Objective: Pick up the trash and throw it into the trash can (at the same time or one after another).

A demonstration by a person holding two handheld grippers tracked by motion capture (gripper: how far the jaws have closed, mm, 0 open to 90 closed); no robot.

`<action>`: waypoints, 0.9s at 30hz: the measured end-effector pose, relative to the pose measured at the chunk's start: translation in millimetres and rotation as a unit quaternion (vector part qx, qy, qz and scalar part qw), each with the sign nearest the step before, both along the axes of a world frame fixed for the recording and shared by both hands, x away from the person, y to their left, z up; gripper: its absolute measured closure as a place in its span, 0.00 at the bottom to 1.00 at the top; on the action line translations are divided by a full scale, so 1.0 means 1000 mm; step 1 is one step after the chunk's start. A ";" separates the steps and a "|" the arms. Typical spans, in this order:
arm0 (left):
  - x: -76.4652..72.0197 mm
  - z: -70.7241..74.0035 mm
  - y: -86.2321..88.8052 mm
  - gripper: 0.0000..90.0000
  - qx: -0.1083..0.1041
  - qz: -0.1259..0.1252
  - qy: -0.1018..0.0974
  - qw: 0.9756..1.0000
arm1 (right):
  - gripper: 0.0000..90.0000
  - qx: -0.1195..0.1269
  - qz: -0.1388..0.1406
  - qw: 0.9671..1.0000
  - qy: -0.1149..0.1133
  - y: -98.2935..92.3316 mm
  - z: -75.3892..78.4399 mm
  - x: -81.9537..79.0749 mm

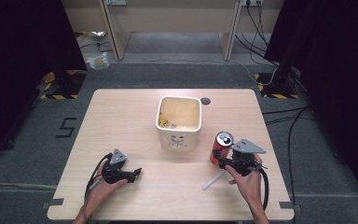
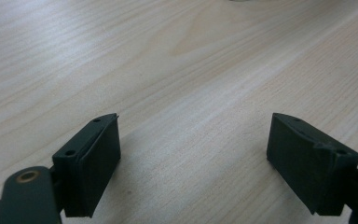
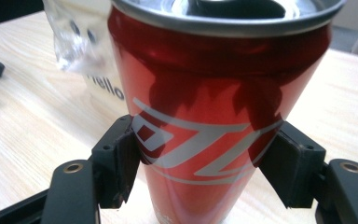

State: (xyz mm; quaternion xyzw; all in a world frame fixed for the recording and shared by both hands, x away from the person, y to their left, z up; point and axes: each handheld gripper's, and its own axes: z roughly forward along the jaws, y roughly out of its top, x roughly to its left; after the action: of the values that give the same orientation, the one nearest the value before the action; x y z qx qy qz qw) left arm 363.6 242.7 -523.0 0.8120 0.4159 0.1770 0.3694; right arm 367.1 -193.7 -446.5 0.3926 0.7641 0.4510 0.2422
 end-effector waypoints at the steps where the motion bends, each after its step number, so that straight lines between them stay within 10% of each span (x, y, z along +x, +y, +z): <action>1: 0.000 0.000 0.000 0.18 0.000 0.000 0.000 1.000 | 0.37 0.000 0.000 1.000 -0.002 0.000 0.002 0.000; 27: 0.000 0.000 0.000 0.18 0.000 0.000 0.000 1.000 | 0.37 0.010 0.012 1.000 -0.011 0.011 0.051 0.033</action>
State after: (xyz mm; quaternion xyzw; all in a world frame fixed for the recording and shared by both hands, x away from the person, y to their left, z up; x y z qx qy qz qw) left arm 363.7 242.7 -523.0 0.8120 0.4158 0.1764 0.3698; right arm 399.9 -182.7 -395.2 0.3809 0.7616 0.4659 0.2407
